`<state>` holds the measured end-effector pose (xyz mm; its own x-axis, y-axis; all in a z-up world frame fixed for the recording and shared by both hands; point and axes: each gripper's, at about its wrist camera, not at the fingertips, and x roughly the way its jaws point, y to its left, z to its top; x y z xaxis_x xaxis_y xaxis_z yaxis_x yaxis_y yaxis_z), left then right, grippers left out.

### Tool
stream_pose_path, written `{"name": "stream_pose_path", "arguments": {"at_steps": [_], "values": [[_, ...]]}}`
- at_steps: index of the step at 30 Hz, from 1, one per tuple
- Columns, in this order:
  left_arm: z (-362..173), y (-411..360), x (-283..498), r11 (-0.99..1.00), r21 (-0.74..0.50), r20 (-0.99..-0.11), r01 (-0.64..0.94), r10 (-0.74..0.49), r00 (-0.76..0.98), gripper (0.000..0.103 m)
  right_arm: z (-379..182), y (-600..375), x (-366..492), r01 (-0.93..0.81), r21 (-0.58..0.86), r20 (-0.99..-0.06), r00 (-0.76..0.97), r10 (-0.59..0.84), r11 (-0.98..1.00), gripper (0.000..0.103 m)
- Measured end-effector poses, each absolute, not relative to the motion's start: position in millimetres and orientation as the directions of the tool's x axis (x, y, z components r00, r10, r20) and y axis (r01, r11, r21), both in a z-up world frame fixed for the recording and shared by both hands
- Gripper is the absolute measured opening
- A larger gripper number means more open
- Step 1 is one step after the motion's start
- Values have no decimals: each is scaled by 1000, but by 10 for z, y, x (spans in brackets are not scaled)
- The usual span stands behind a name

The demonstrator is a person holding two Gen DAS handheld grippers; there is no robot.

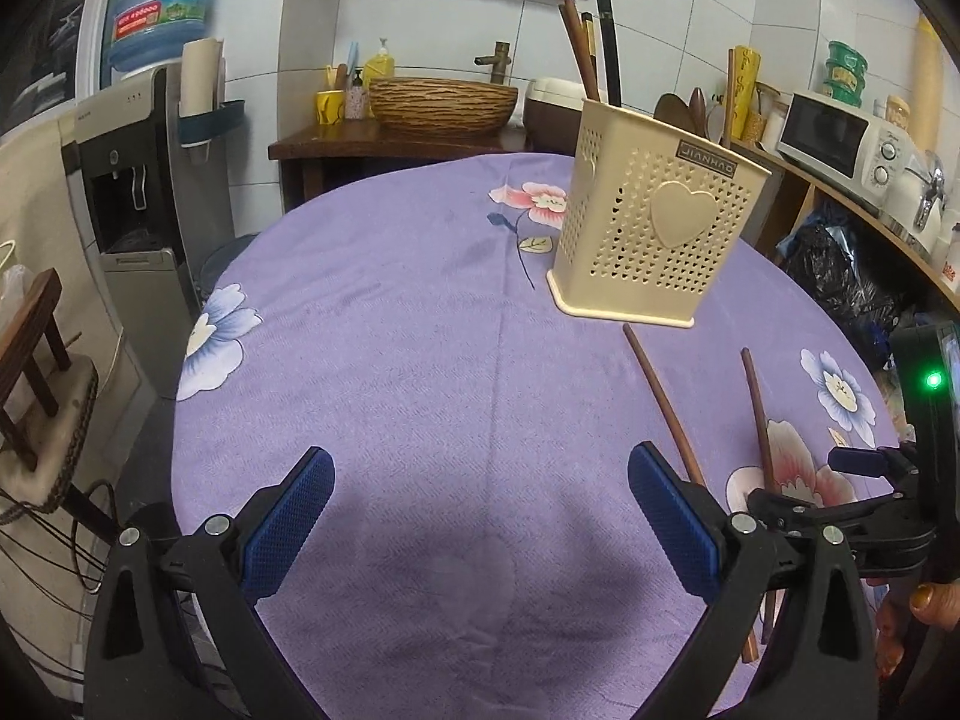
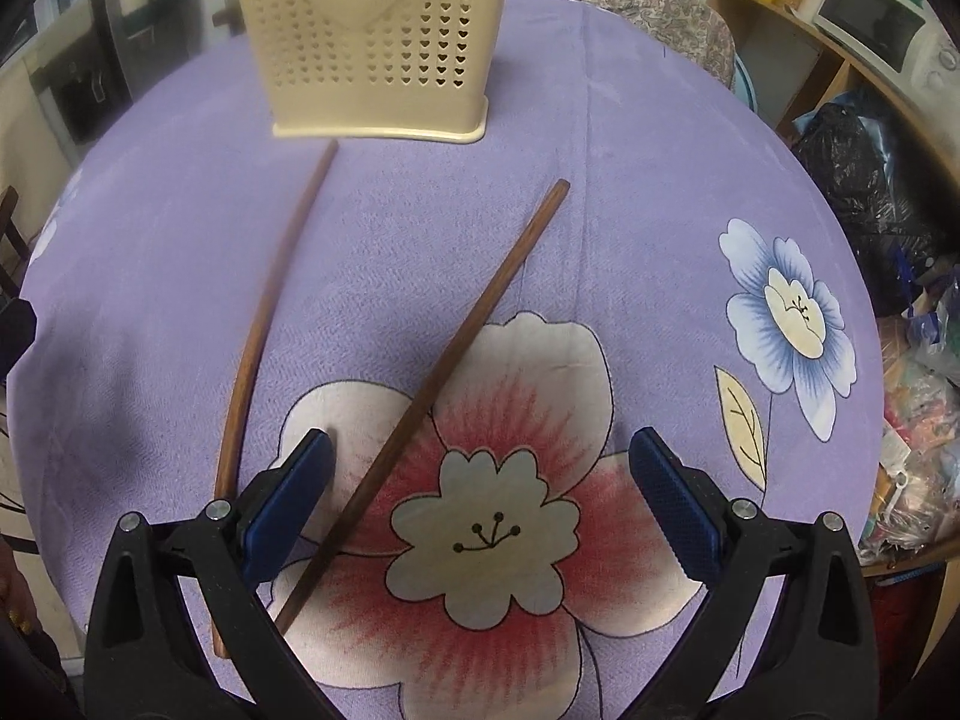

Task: Organize utensils
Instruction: 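Move both tools back over the last two brown chopsticks, then close the left tool on a brown chopstick while the right tool grasps the other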

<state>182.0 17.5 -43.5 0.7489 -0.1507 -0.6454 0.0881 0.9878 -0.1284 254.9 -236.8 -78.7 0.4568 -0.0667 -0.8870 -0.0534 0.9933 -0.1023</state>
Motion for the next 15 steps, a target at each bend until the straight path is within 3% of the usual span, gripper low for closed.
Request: {"name": "stream_pose_path", "arguments": {"at_steps": [6,12,15], "values": [[-453,109,1837,985,-137,-657,105,-170,735,98,-757,-2320,2339,-133,-131,-906,419,-64,982,97],[-479,-6,1826,983,-131,-666,131,-186,722,98,-711,-2599,2209,-148,-226,-908,390,-153,963,97],[-504,-71,1840,981,-131,-673,144,-194,714,98,-721,-2736,2221,-126,-170,-912,396,-108,977,97]]}}
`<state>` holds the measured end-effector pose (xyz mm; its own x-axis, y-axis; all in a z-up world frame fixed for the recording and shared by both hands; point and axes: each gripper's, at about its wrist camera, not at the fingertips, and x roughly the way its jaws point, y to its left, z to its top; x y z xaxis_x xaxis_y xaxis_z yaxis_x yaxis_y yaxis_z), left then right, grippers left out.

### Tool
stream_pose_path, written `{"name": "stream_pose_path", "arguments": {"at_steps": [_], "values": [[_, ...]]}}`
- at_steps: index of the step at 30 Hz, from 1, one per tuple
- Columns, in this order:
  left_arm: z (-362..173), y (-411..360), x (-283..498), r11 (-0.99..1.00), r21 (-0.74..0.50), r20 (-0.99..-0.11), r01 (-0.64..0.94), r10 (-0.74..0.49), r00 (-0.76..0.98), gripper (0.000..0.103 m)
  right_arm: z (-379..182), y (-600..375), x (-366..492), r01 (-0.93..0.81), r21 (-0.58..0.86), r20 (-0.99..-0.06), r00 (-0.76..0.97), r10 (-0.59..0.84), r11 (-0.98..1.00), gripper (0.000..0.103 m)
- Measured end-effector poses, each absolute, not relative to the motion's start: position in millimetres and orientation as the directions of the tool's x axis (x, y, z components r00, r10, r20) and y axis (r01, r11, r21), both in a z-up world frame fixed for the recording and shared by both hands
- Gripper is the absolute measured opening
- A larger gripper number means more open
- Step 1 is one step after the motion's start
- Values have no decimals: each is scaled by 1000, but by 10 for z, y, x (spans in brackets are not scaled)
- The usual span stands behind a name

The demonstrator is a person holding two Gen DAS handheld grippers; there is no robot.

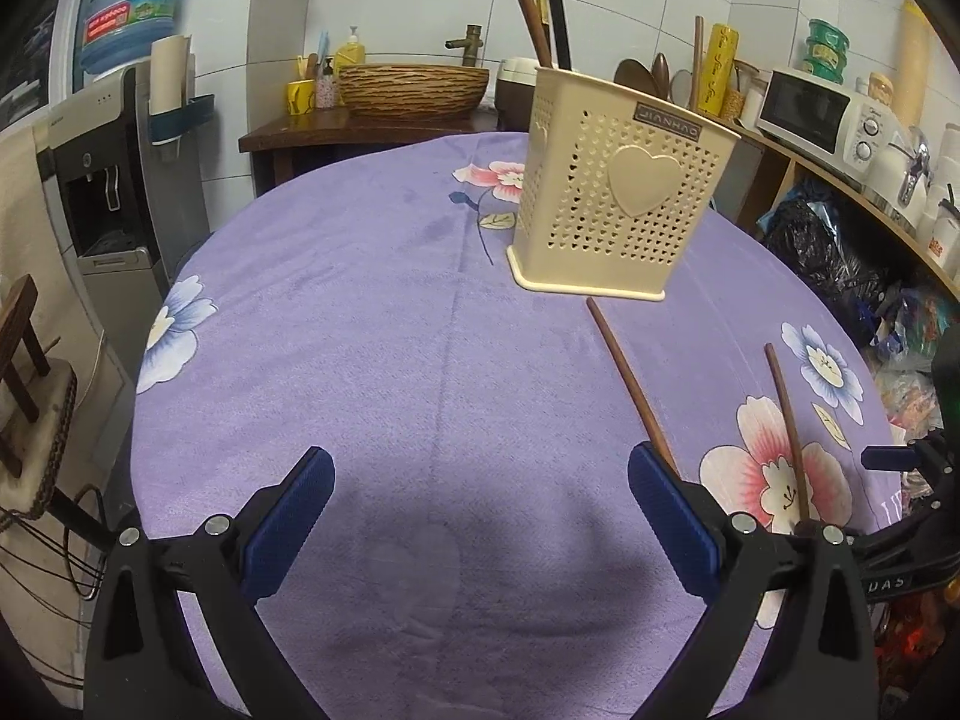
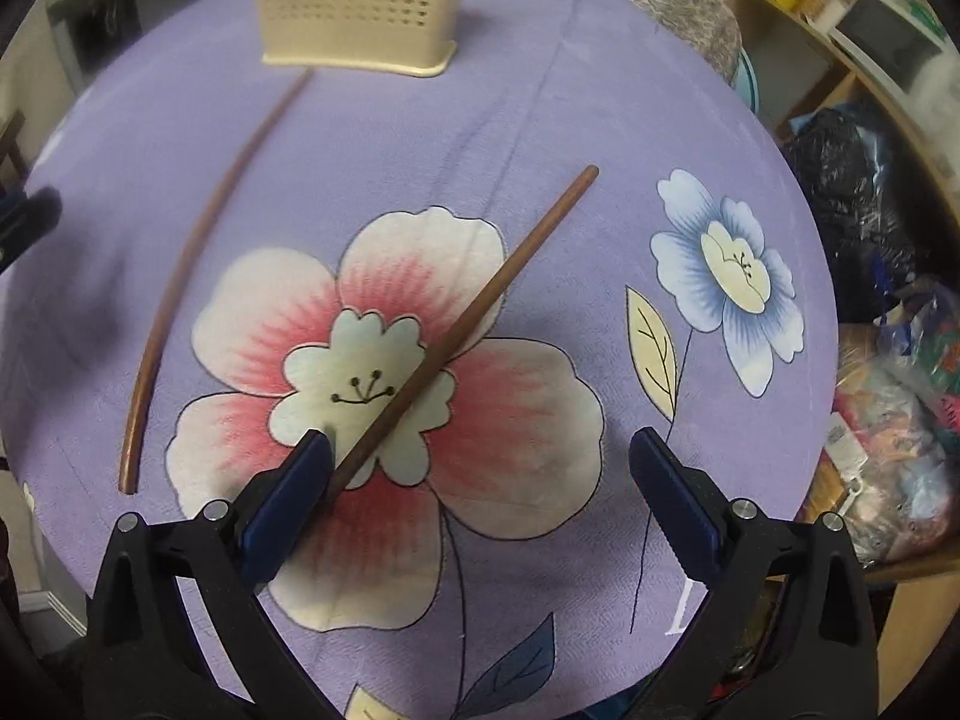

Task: Organize utensils
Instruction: 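Close the left tool on a brown chopstick while the right tool grasps the other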

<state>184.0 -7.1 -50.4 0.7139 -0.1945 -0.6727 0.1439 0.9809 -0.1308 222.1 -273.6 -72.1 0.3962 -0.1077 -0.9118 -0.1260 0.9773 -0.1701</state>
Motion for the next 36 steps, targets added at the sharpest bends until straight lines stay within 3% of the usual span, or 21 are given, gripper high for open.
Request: {"name": "stream_pose_path", "arguments": {"at_steps": [7,12,17,22,27,30,36], "values": [[-524,-242,1951,971,-158,-702,180,-239,671,97,-598,-2956,2222,-43,16,-862,505,35,999,97],[-478,-422,2166,959,-179,-718,221,-281,636,97,-578,-3428,2345,114,164,-825,560,72,980,97],[-541,-647,2428,958,-125,-765,258,-259,590,96,-673,-3441,2503,105,157,-833,548,75,982,97],[-666,-783,2633,962,-83,-801,261,-220,557,91,-690,-3346,2736,87,138,-837,542,69,987,82],[-718,-862,2763,967,-67,-809,246,-197,553,79,-744,-3275,2922,85,104,-849,527,44,991,72],[-701,-945,2847,969,-40,-810,243,-174,561,68,-740,-3237,3003,87,93,-845,534,32,992,66],[-693,-1154,3043,968,16,-811,250,-134,569,44,-728,-3120,3158,87,102,-832,554,37,991,41]]}}
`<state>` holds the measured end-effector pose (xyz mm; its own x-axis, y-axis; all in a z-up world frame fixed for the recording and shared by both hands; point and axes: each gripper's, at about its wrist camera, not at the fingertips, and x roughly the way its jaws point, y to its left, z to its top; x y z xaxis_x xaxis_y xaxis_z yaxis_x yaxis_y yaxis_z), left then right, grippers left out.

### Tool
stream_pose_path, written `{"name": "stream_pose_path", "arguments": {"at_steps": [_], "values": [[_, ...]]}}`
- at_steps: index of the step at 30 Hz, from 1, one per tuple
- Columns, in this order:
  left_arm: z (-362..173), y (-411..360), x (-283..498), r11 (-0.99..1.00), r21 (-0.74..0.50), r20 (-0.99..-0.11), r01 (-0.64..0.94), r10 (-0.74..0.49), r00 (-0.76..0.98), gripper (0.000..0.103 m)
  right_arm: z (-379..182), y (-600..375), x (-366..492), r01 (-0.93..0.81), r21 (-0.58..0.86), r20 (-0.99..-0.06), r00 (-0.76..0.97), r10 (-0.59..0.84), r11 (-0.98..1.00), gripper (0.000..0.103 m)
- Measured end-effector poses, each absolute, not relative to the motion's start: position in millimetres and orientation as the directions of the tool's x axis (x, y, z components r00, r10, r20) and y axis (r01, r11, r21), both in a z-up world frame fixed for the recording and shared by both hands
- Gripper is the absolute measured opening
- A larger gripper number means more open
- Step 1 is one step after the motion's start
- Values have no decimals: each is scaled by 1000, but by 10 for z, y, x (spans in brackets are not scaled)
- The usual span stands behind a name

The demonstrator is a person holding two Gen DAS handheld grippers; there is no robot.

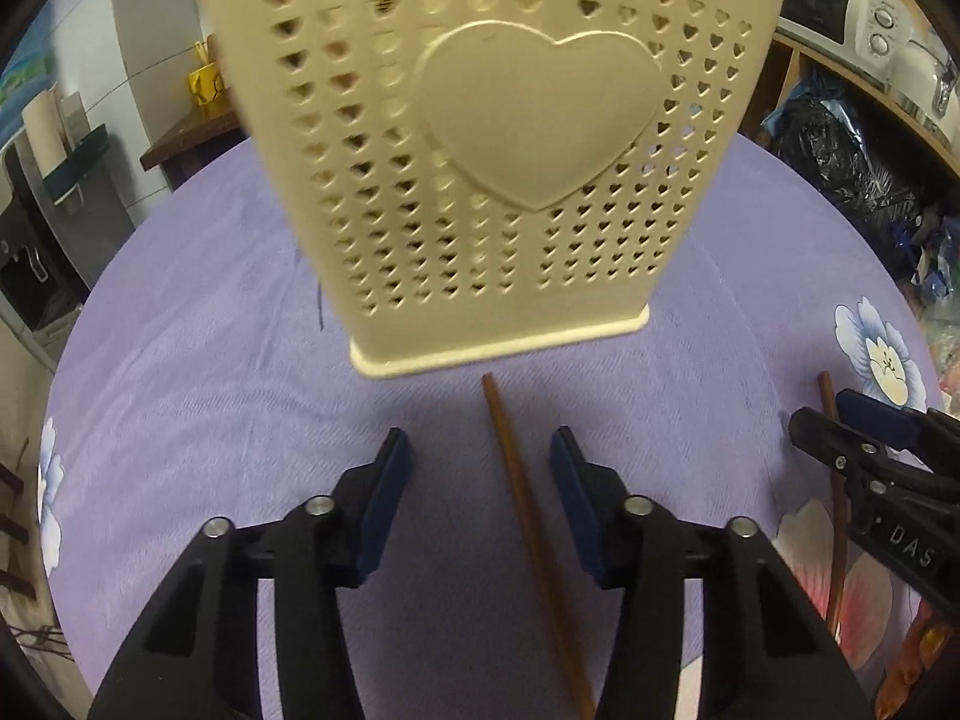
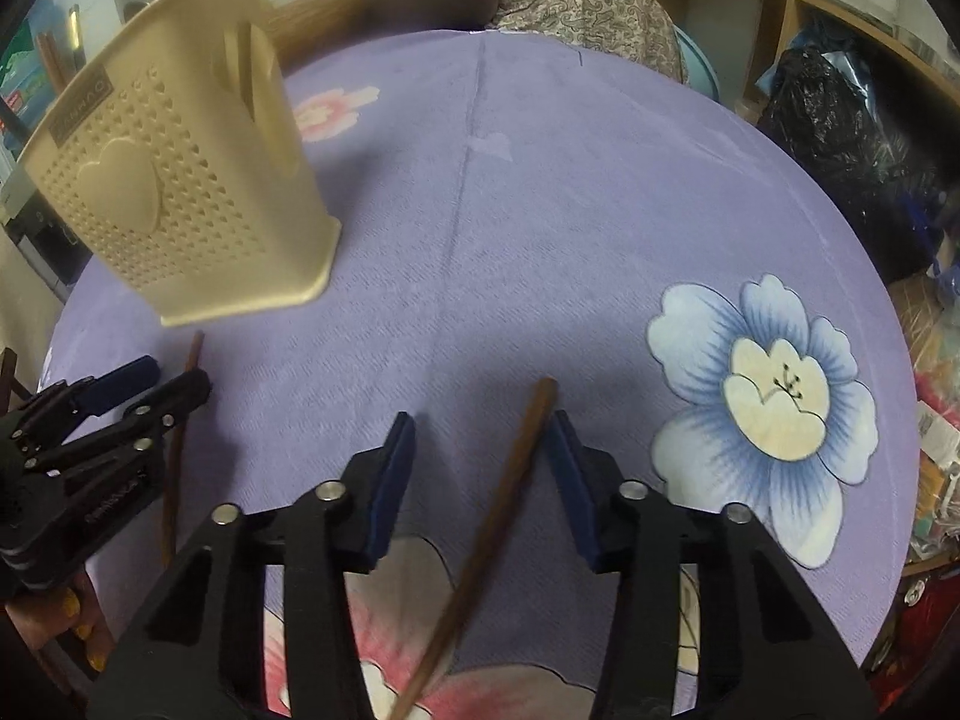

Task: Organize utensils
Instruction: 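Close the left tool on a brown chopstick while the right tool grasps the other, then lift both brown chopsticks and lower them into the beige holder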

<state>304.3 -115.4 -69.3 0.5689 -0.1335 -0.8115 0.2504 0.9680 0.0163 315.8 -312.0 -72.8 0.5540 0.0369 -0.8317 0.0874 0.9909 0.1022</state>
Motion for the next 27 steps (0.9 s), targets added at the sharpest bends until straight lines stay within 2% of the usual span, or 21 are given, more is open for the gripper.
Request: {"name": "stream_pose_path", "arguments": {"at_steps": [3,7,9,11,19,27], "values": [[-694,-1199,3073,968,18,-807,251,-135,575,35,-723,-3025,3224,63,105,-828,559,52,992,31],[-692,-1217,3097,965,18,-800,263,-144,582,15,-729,-2944,3260,38,98,-824,563,59,994,18],[-696,-1199,3101,964,9,-797,267,-154,584,9,-731,-2949,3276,36,105,-819,569,66,994,14],[-687,-1164,3127,963,-4,-796,269,-166,582,8,-734,-2960,3282,36,106,-816,574,67,994,11],[-655,-1030,3111,959,-77,-792,271,-224,567,7,-737,-3013,3319,32,172,-803,584,122,985,10],[-232,-592,2730,939,-187,-705,289,-333,626,7,-379,-3140,3040,-30,300,-716,654,246,953,10]]}}
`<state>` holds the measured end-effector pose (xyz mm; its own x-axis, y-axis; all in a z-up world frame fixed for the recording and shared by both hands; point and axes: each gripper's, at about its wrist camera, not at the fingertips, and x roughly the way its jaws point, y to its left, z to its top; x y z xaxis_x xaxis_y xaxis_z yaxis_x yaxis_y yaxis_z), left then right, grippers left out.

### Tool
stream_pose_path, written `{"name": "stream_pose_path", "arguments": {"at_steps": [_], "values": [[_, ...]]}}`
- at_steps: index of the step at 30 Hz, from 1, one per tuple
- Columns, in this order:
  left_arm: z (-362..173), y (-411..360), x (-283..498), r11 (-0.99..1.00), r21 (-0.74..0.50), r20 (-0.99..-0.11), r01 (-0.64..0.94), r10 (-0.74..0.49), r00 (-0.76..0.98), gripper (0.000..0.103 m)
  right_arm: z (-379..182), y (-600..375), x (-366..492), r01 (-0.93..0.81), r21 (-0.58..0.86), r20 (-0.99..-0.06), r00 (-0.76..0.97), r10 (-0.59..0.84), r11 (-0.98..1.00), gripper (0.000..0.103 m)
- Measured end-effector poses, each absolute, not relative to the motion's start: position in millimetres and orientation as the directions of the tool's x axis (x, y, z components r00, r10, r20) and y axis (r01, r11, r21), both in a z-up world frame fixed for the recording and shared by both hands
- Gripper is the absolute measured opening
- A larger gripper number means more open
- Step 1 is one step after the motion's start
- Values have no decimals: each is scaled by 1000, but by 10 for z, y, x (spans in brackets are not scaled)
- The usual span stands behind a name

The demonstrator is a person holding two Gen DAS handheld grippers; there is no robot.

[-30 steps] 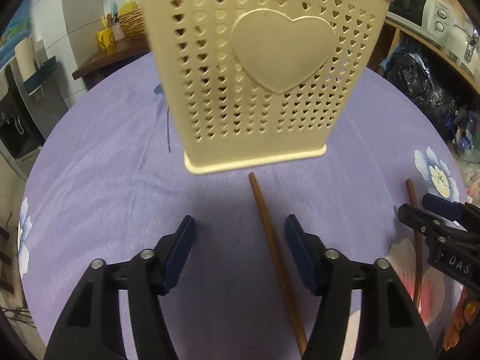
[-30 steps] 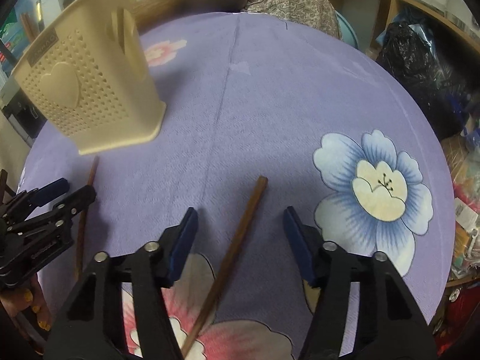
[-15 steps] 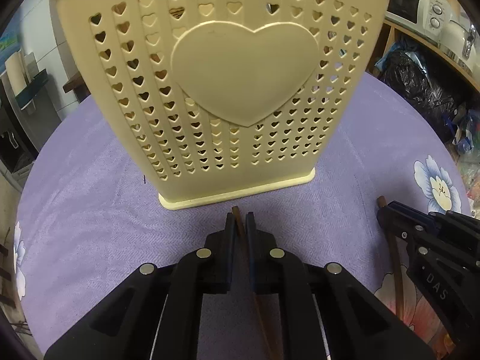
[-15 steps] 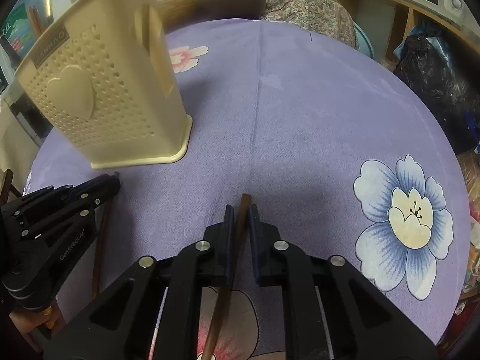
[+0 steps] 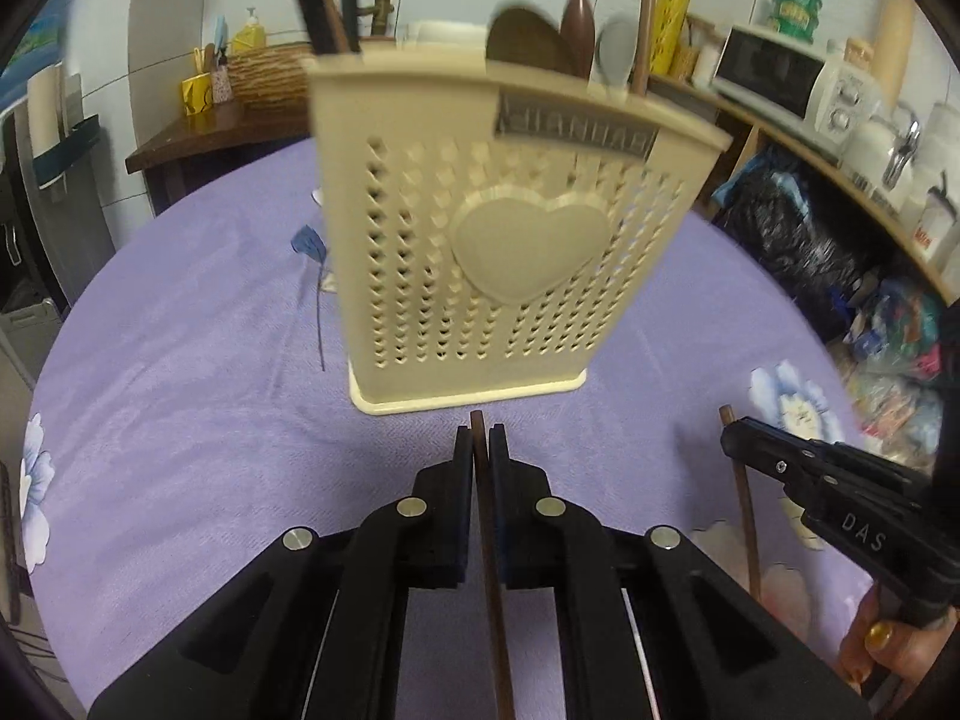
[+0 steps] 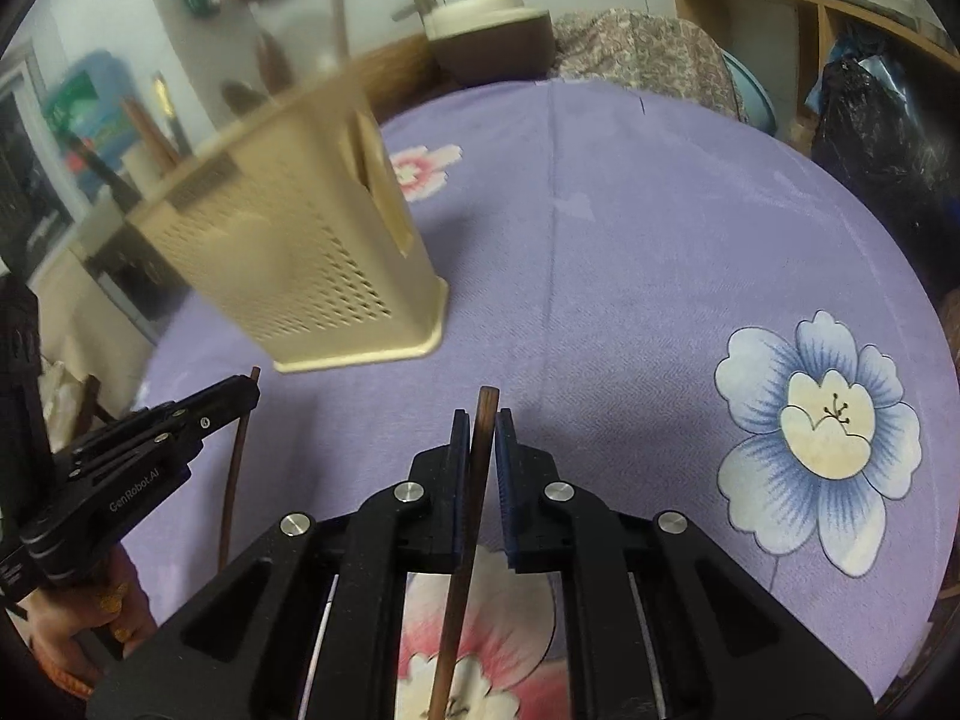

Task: Organize utensils
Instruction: 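Lift both brown chopsticks and lower them into the beige holder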

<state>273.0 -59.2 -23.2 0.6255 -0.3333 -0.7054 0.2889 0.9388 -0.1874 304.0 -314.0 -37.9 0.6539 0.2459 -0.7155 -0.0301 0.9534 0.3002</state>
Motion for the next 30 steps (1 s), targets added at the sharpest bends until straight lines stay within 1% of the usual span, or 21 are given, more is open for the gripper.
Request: {"name": "stream_pose_path", "arguments": {"at_steps": [4,9,12,18,20,21,23,24,25,26,29,30], "values": [[133,-457,2486,921,-226,-631,318,-387,672,7,6,-3219,2774,-82,333,-638,714,289,939,9],[684,-318,2188,899,-249,-511,359,-437,740,6,518,-3316,2411,-163,359,-539,768,346,919,8],[888,-331,2012,894,-232,-457,382,-447,769,6,755,-3292,2231,-192,330,-504,792,344,924,7],[994,-372,1913,888,-227,-423,400,-460,781,6,936,-3224,2118,-232,317,-483,795,366,920,4],[975,-367,1902,894,-214,-421,394,-449,788,6,905,-3189,2125,-233,288,-503,788,354,929,4],[958,-356,1905,895,-217,-417,390,-446,792,6,844,-3169,2180,-229,281,-528,774,350,932,5],[966,-313,1894,896,-220,-413,386,-444,795,6,658,-3166,2280,-211,303,-553,755,352,929,11],[966,-310,1897,896,-221,-413,384,-443,796,6,527,-3138,2358,-196,300,-579,741,341,934,28],[969,-303,1892,896,-223,-412,385,-445,795,6,412,-3112,2422,-182,287,-604,728,325,941,56],[971,-309,1892,896,-221,-413,385,-444,795,6,301,-3088,2481,-164,273,-624,720,304,948,63],[975,-315,1878,898,-214,-411,384,-440,798,6,-51,-2943,2675,-148,261,-681,672,290,954,62],[976,-320,1874,898,-213,-411,384,-439,799,6,-133,-2895,2722,-147,254,-694,660,286,956,61]]}}
